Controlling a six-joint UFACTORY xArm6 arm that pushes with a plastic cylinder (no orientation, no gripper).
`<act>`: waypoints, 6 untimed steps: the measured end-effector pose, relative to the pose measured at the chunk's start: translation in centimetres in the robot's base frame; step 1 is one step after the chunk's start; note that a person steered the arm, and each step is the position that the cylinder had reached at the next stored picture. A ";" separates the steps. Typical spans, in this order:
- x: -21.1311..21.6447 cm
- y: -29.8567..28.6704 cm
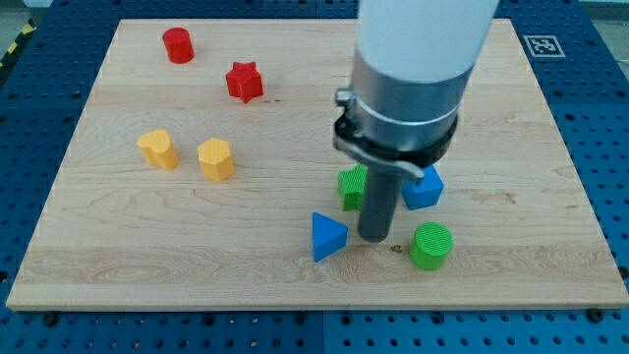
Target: Slide the green star towards top center
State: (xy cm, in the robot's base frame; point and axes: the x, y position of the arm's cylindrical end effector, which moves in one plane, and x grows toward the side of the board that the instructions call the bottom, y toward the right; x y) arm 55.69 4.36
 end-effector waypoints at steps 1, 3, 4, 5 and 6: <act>-3.0 -2.4; -11.4 -2.6; -8.4 -4.5; -5.4 -4.7; -4.1 -2.0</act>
State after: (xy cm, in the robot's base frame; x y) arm 51.60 2.33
